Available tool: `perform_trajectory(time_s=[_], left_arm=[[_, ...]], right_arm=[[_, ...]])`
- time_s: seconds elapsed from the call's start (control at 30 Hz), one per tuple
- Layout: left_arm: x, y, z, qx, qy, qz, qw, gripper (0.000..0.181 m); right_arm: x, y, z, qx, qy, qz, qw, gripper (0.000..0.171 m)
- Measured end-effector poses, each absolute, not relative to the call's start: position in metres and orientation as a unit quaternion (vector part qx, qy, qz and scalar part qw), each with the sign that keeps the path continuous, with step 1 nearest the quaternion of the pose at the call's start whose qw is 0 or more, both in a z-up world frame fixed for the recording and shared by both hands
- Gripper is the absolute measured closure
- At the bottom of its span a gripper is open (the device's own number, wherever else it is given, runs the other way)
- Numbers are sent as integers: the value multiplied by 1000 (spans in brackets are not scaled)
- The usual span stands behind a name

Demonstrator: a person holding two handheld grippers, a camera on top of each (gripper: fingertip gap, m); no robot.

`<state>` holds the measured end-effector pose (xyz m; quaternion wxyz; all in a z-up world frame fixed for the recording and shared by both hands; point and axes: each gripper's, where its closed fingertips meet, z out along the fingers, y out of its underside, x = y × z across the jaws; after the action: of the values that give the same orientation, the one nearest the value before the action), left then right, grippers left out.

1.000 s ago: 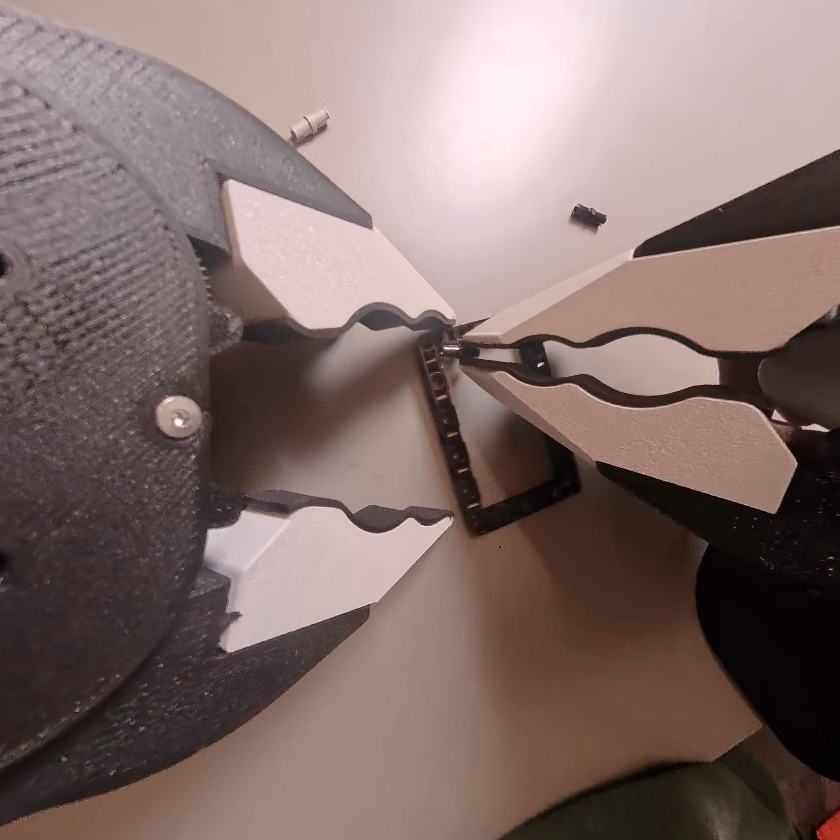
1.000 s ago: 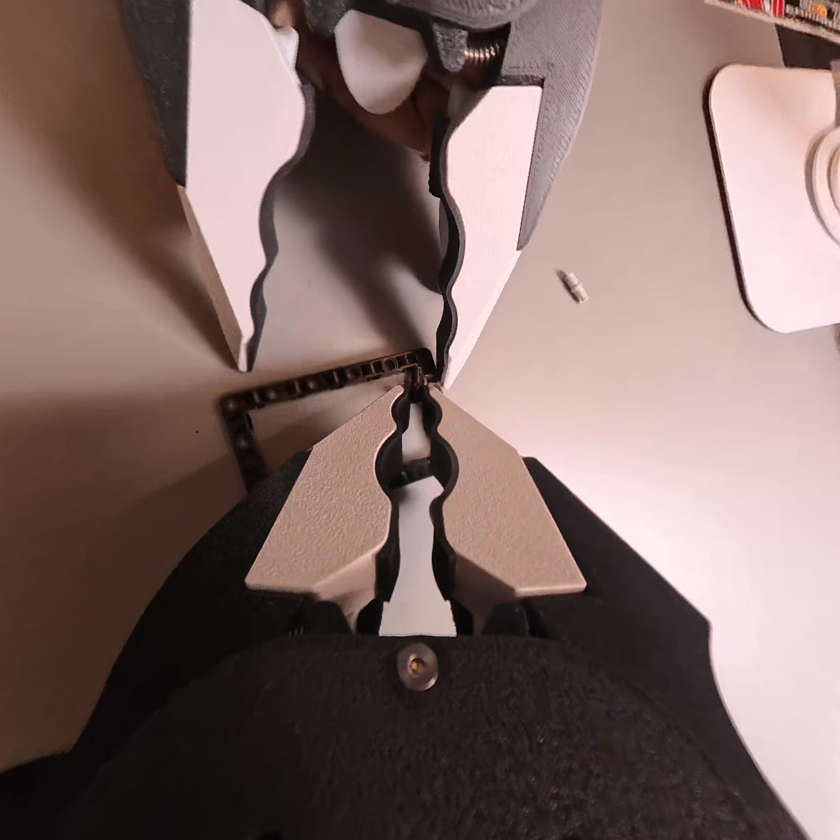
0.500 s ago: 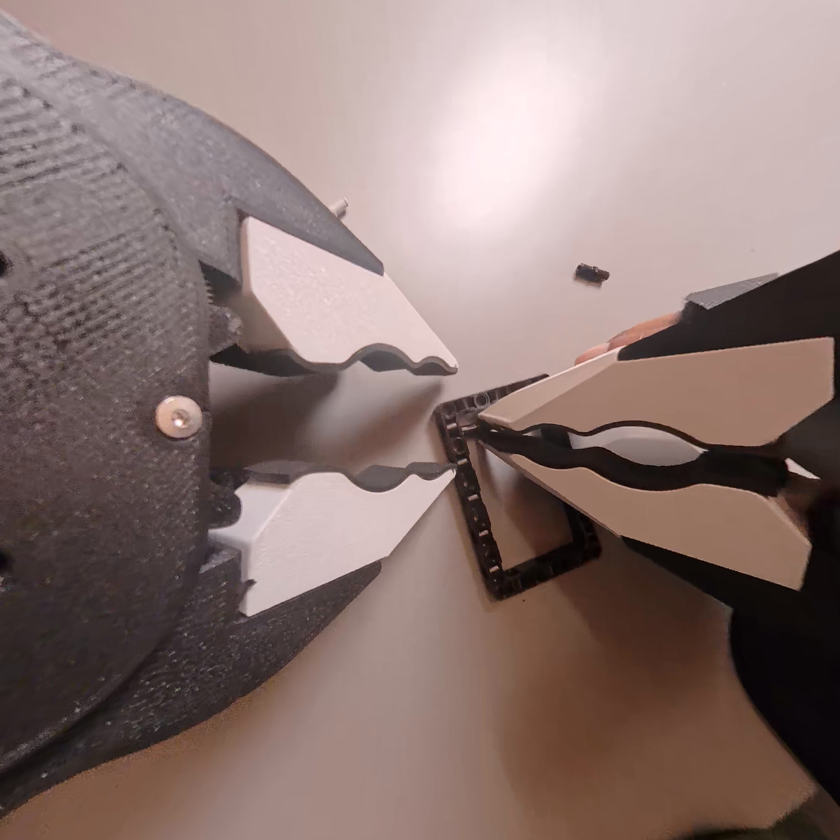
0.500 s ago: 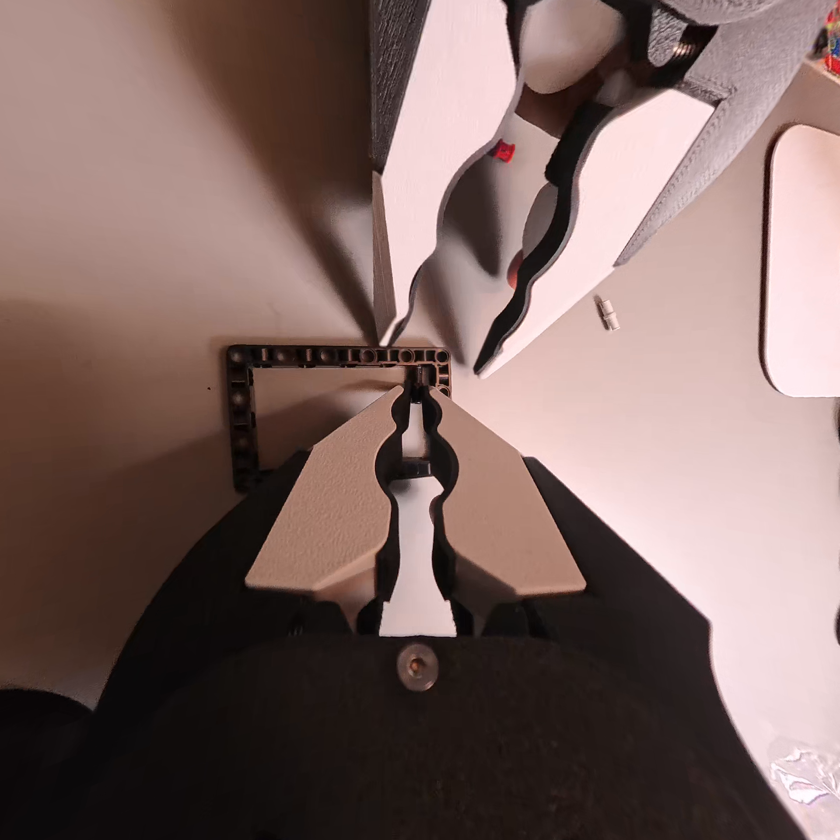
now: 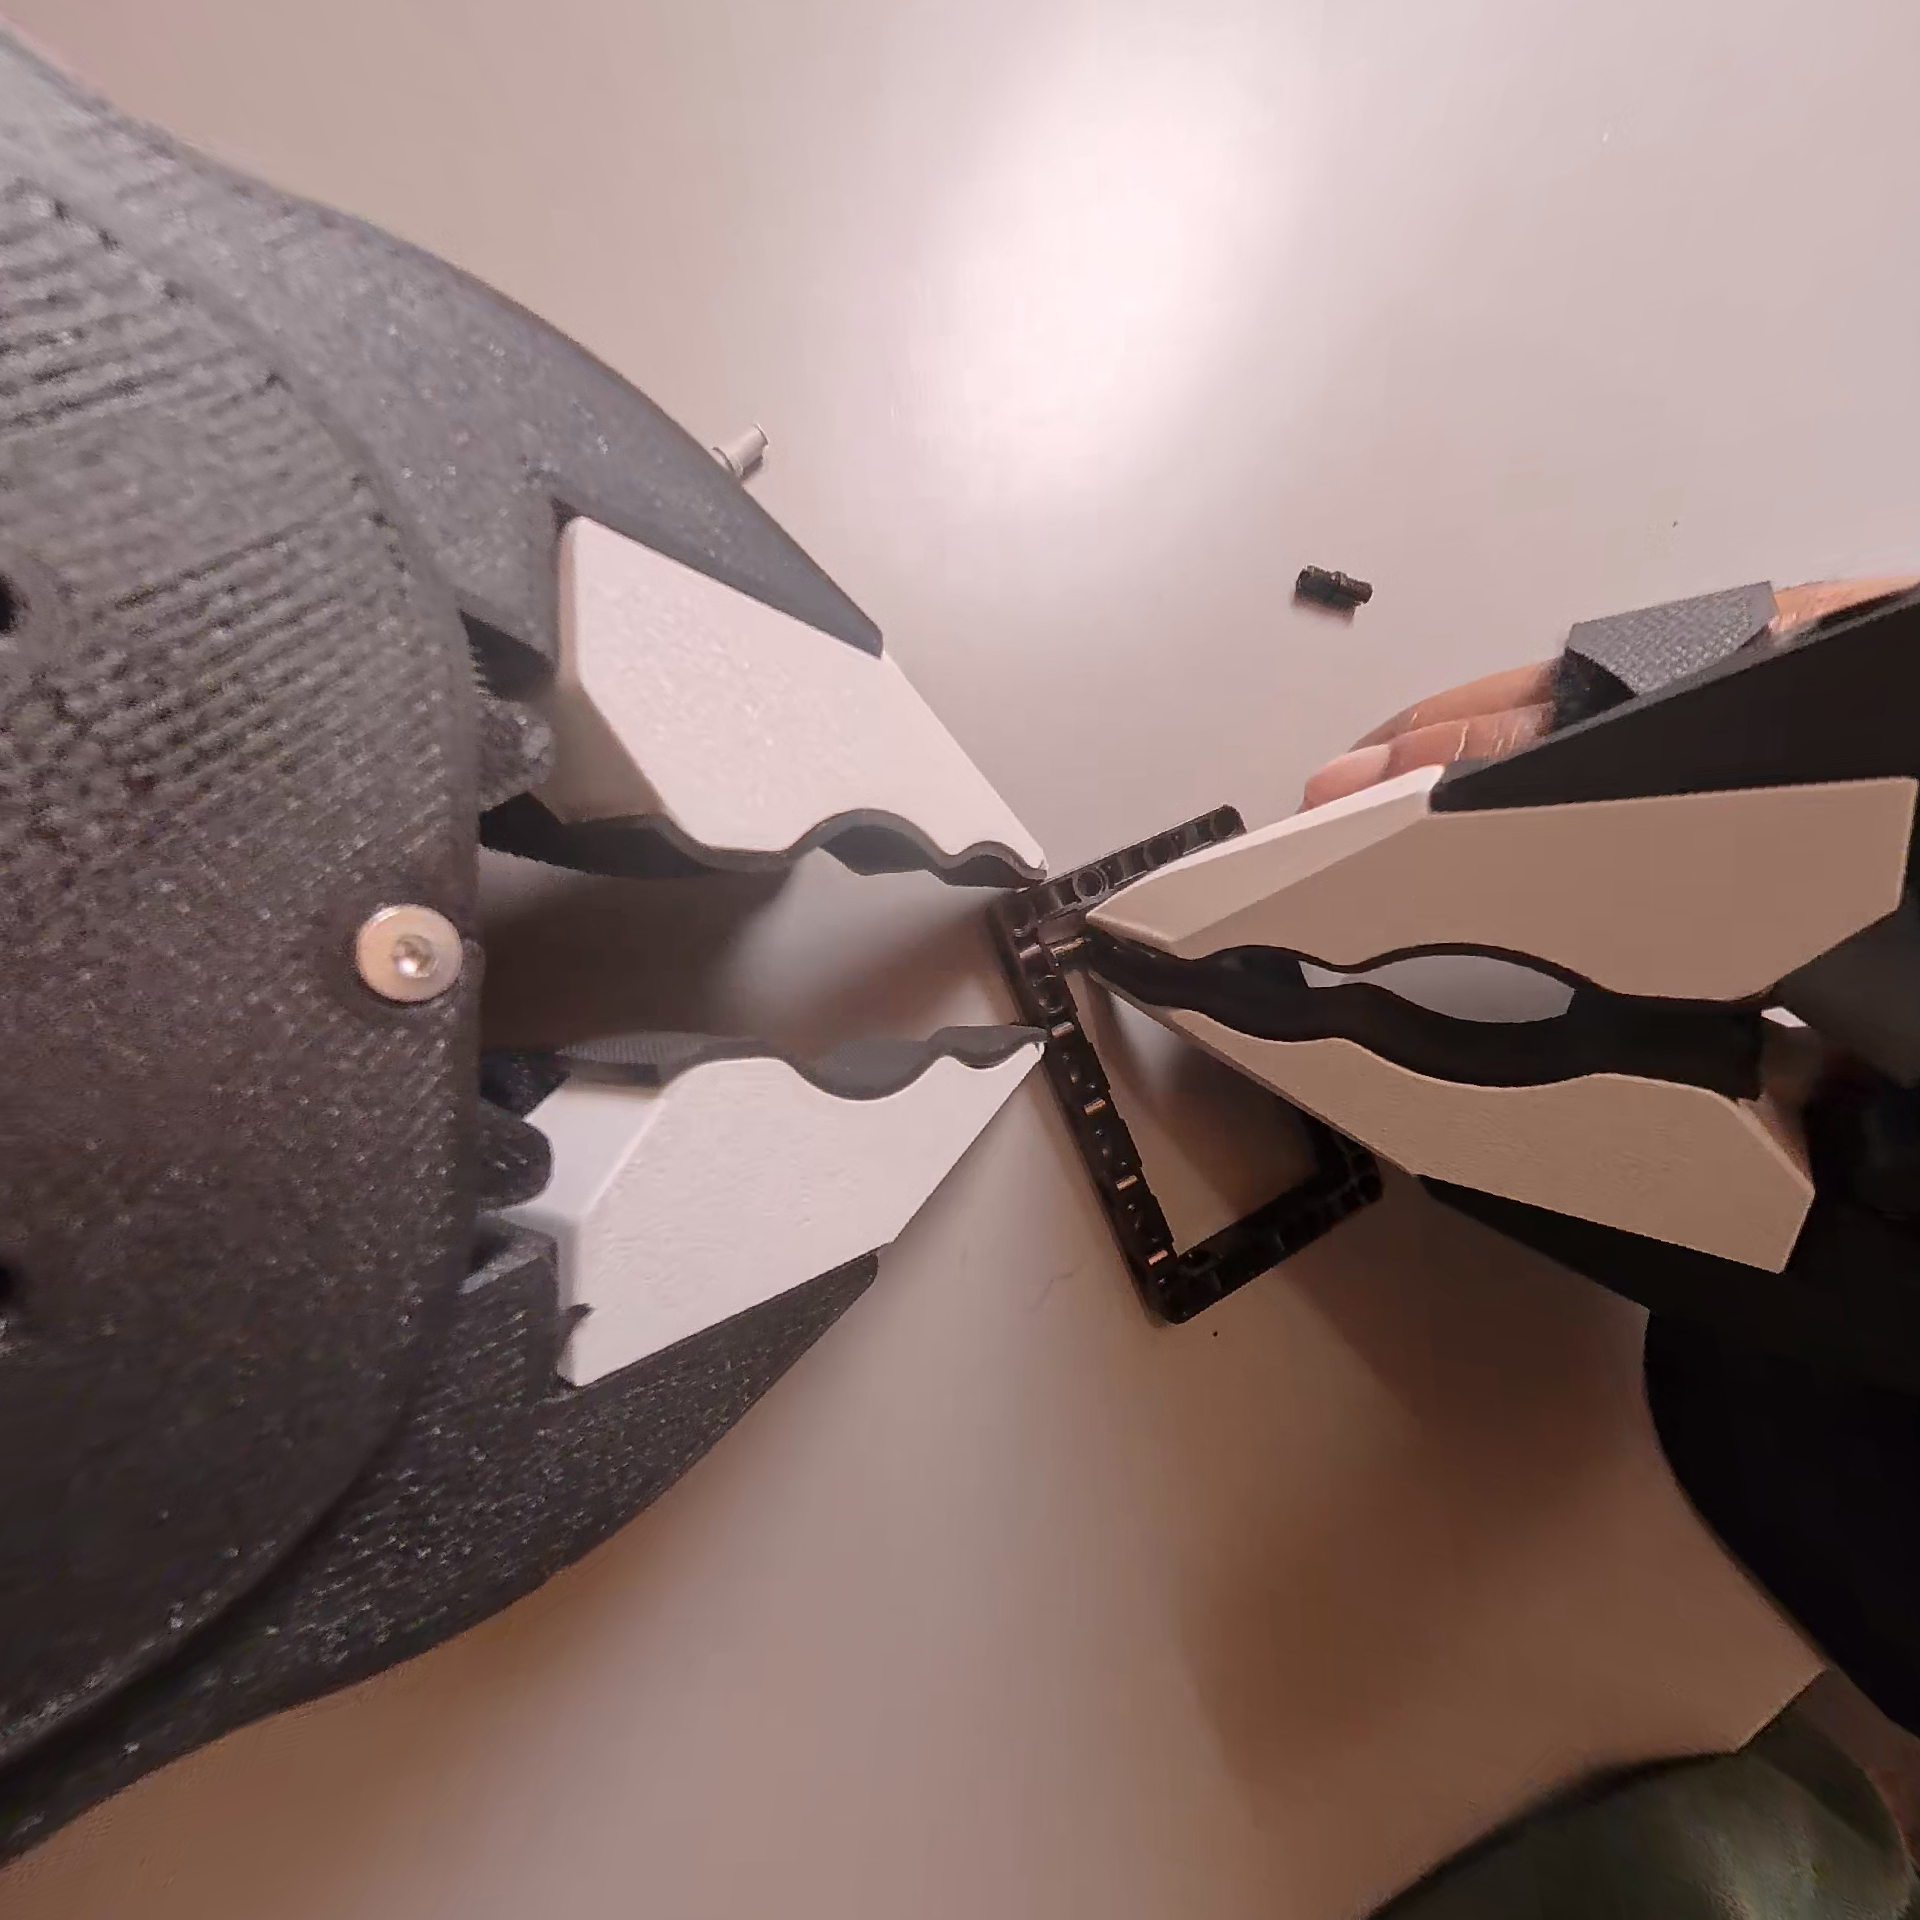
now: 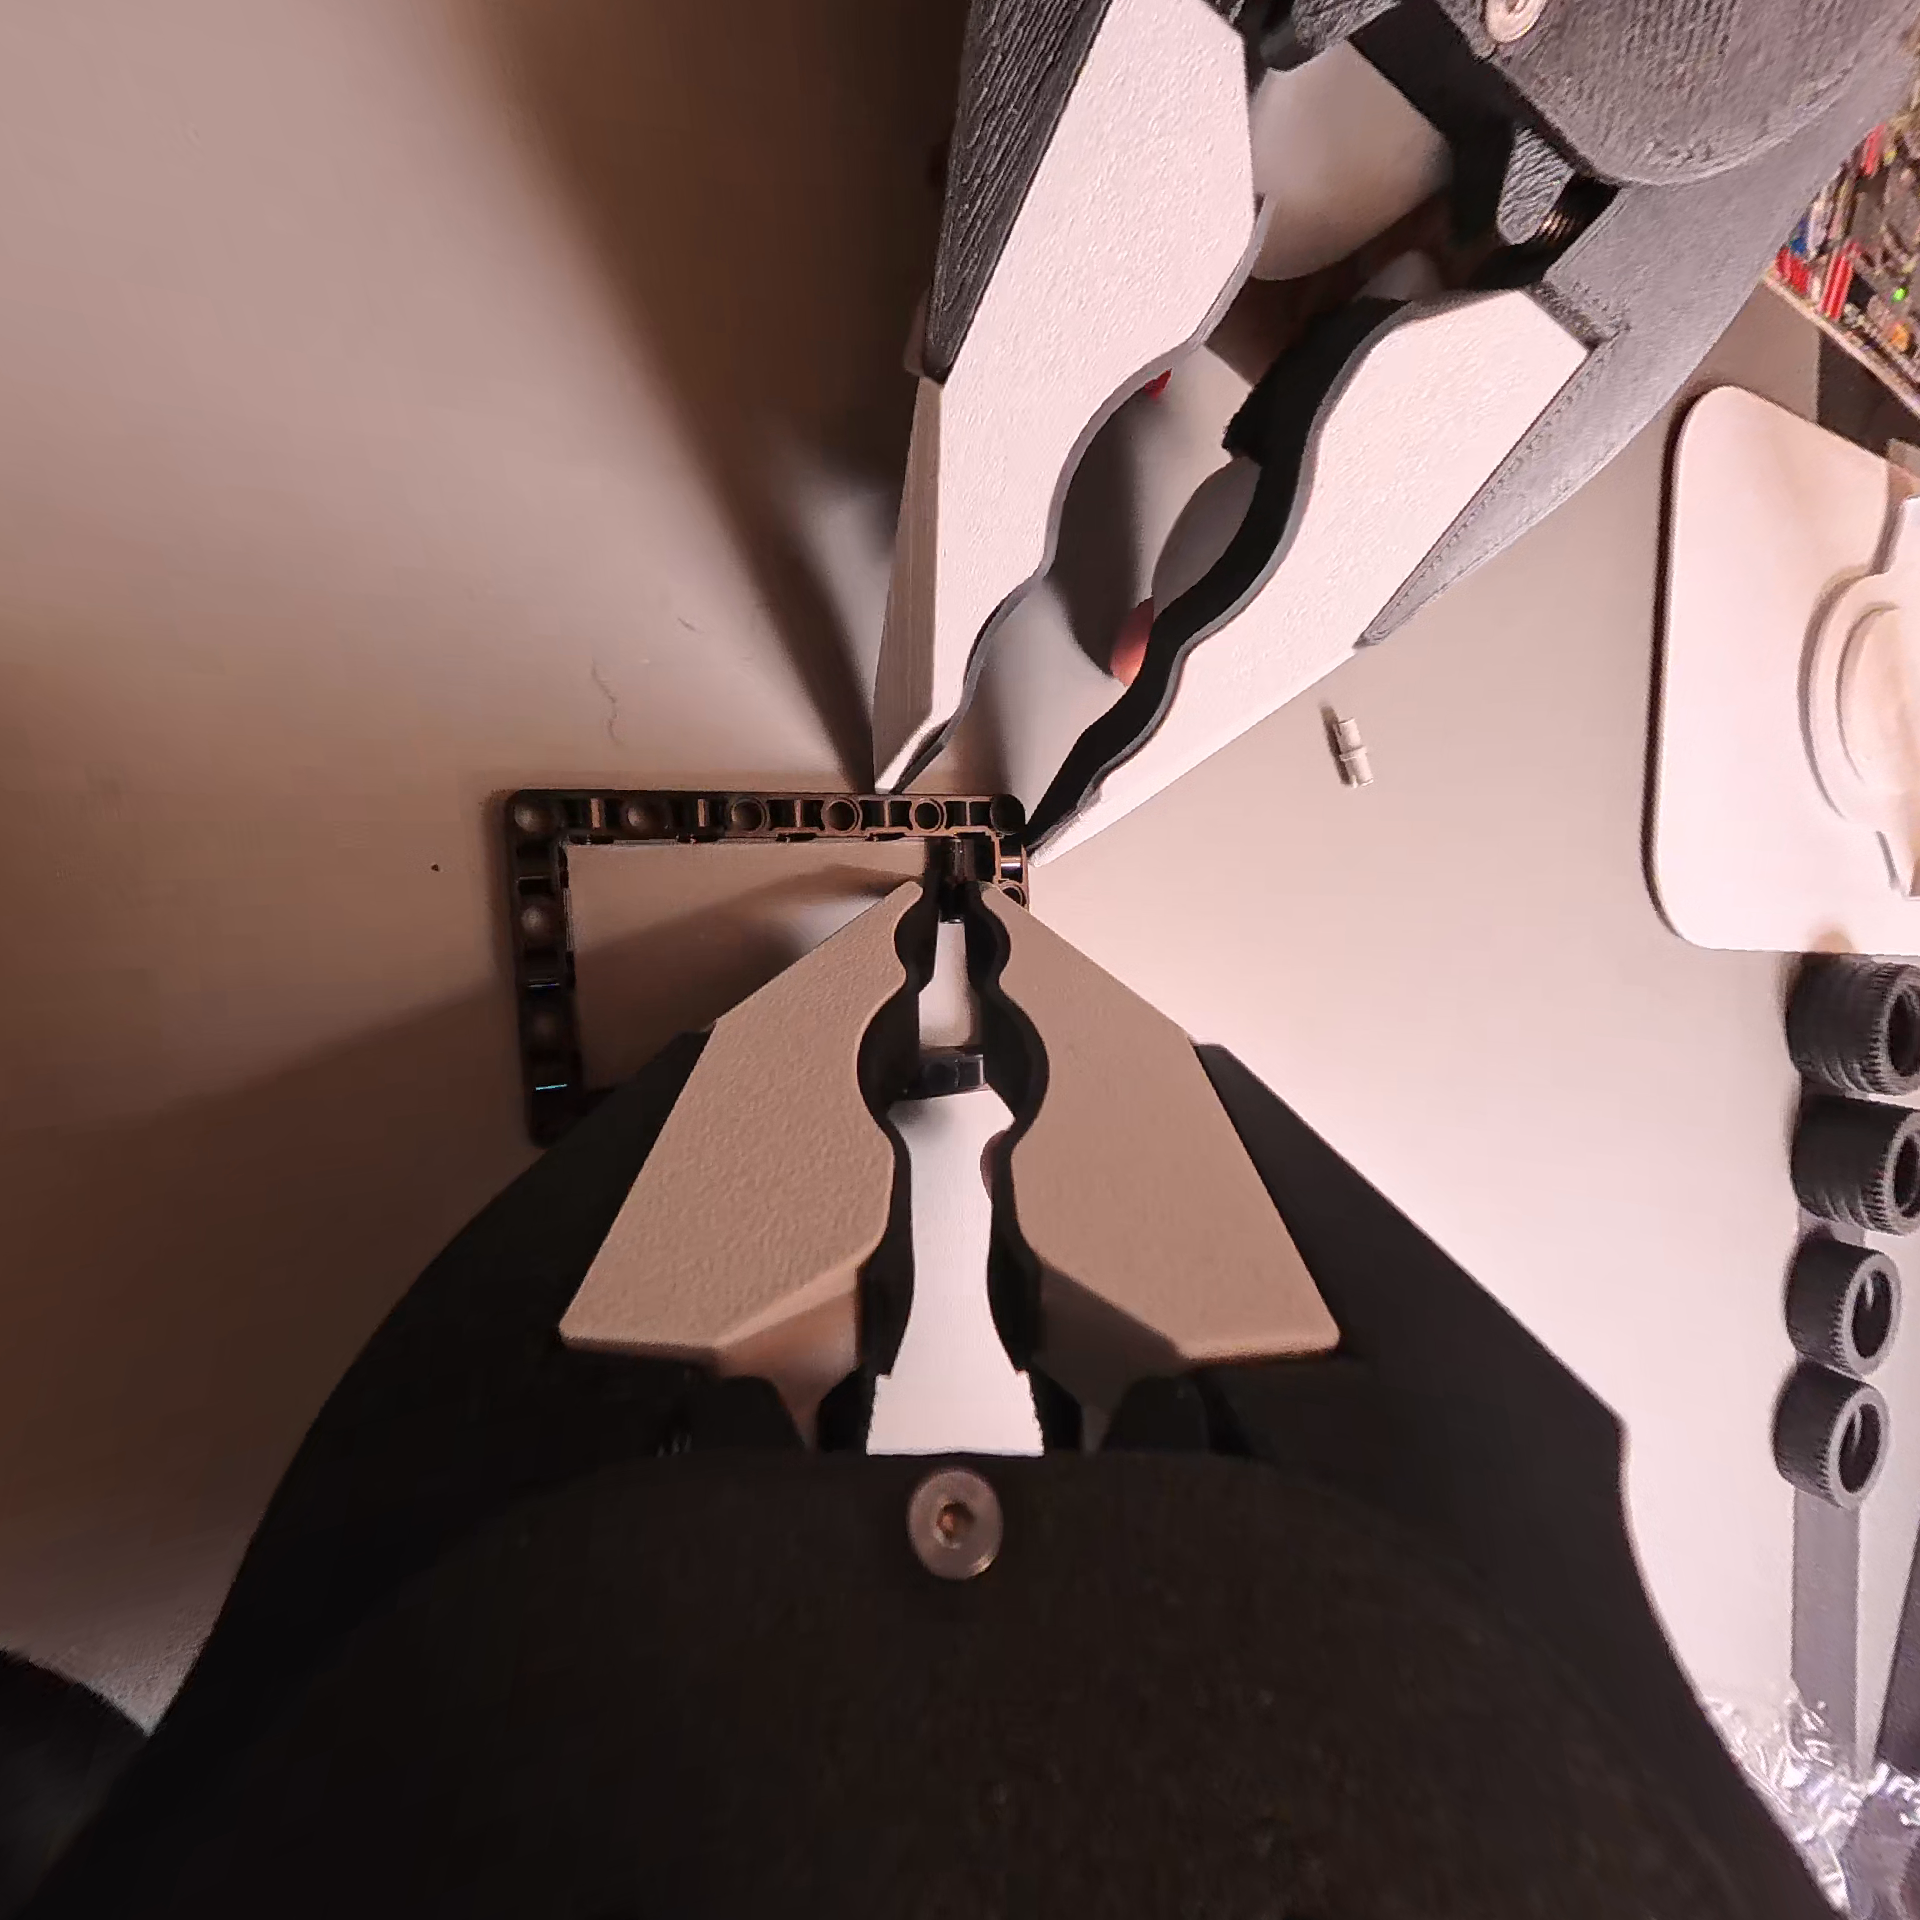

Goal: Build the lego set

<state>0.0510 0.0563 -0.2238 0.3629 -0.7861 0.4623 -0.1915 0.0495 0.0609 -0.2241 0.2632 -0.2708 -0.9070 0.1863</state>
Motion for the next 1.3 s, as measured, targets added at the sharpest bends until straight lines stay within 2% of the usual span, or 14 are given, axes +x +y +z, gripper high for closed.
perform_trajectory(time_s=[0.37, 0.47, 0.67, 0.73, 0.87, 1.07, 1.3], left_arm=[[51, 56, -224, -783, 462, -191, 369, 156], [51, 56, -224, -784, 460, -191, 370, 156], [52, 55, -224, -784, 459, -190, 372, 156], [52, 55, -224, -786, 457, -189, 372, 156], [53, 55, -224, -788, 455, -186, 369, 156], [55, 54, -224, -793, 452, -184, 365, 156], [58, 52, -224, -800, 449, -173, 359, 156]], right_arm=[[47, 60, -222, -218, -896, 145, 358, 169], [46, 59, -220, -213, -894, 148, 366, 163], [46, 60, -219, -212, -893, 152, 368, 162], [50, 61, -215, -246, -885, 183, 351, 162], [62, 61, -211, -372, -852, 265, 258, 163], [66, 63, -222, -453, -831, 270, 179, 167], [62, 61, -223, -499, -804, 289, 145, 162]])
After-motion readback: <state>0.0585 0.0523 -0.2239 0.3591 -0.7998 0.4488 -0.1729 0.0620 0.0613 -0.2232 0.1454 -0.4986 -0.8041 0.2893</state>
